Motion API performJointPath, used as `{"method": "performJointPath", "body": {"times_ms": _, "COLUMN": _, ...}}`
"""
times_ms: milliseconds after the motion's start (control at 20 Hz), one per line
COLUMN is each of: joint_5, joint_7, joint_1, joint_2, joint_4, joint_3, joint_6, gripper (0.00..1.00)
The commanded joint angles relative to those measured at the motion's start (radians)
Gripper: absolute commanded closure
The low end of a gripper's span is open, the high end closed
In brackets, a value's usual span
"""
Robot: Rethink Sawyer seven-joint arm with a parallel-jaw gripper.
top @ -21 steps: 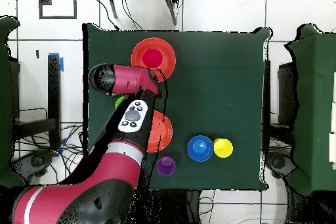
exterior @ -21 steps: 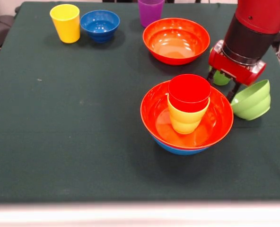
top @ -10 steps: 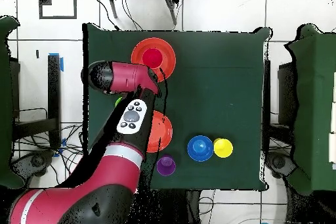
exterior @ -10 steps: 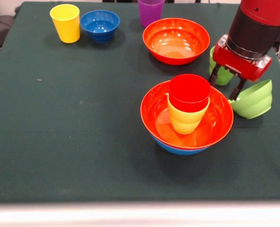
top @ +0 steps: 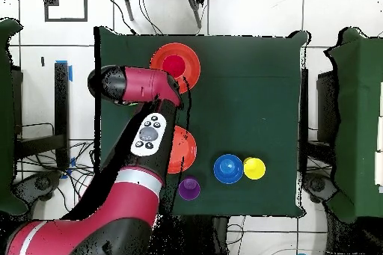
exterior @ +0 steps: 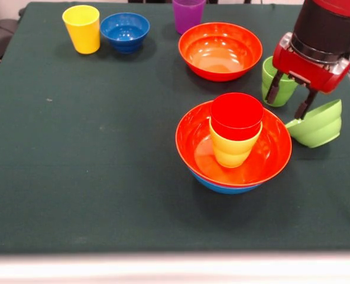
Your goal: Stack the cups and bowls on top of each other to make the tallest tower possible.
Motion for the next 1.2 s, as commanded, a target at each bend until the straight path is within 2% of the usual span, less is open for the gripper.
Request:
{"method": "performJointPath", "body": {"times_ms": 50, "joint_5": 0.016, "joint_7": 0.111, "joint_1": 0.001, "joint_2": -0.017, "joint_4": 0.017, "joint_3": 0.114, "joint_6": 0.123, "gripper": 0.0}}
{"method": "performJointPath", "body": {"times_ms": 350, "joint_5": 0.03, "joint_7": 0.14, "joint_1": 0.008, "joint_2": -0.022, "joint_4": 0.023, "joint_3": 0.116, "joint_6": 0.113, "gripper": 0.0}}
{"method": "performJointPath", "body": {"times_ms": 750, "joint_5": 0.098, "joint_7": 0.238, "joint_1": 0.044, "joint_2": 0.001, "joint_4": 0.043, "joint_3": 0.101, "joint_6": 0.034, "gripper": 0.0}}
{"method": "performJointPath", "body": {"times_ms": 1200, "joint_5": 0.168, "joint_7": 0.28, "joint_1": 0.081, "joint_2": 0.031, "joint_4": 0.038, "joint_3": 0.081, "joint_6": -0.004, "gripper": 0.0}}
